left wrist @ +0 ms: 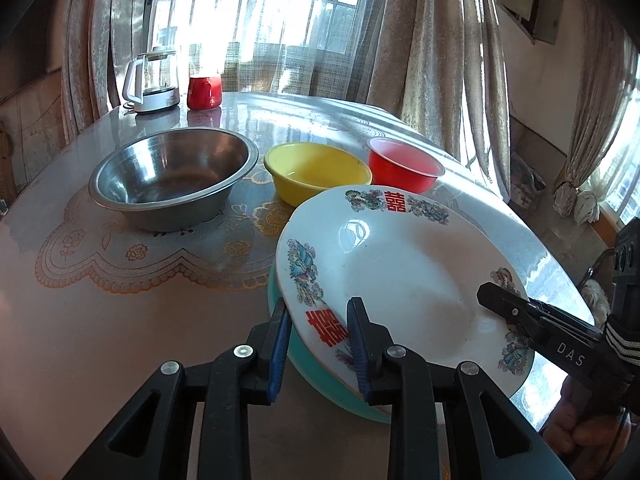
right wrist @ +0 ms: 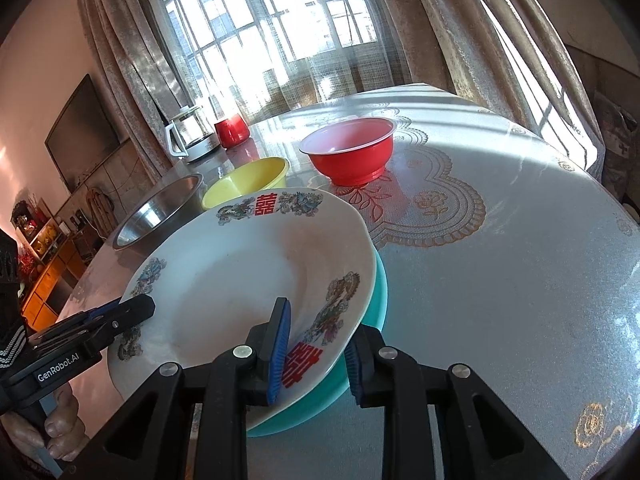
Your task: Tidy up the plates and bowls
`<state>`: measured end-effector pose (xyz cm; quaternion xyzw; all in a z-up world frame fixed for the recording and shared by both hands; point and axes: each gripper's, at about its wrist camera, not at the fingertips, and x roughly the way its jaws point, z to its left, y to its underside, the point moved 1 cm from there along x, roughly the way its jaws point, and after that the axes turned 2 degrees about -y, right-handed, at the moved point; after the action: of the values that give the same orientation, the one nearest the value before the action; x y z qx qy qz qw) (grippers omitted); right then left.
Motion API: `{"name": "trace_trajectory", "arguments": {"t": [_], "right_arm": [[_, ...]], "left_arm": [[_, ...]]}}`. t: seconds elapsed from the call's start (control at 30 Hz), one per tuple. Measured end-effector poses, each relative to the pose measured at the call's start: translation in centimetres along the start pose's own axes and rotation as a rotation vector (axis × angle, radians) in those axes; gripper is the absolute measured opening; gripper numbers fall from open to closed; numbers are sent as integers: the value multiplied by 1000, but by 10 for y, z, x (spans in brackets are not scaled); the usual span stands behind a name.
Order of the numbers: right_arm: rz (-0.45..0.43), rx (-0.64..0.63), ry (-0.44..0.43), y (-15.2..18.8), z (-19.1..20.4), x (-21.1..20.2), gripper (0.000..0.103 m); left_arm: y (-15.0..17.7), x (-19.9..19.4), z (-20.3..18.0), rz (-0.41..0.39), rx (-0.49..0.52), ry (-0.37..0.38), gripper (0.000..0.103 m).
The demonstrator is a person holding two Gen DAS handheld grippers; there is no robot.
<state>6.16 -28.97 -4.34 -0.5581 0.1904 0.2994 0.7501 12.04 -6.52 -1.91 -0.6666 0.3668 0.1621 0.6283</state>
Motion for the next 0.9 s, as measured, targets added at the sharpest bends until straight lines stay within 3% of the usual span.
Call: {"name": "trace_trajectory", "arguments": {"t": [0.2,0.53,0.9], "right_arm": [[-10,-31,44,-3,2,2,23],[10,17,1,-1,-1,2,23],[20,37,19,0,0,3,25]], "left_arm": [[0,4,0,18,-13,-4,29],[-2,-2,-2,11,0,-17,29],[2,-8,-3,4,2,-24,30]]}}
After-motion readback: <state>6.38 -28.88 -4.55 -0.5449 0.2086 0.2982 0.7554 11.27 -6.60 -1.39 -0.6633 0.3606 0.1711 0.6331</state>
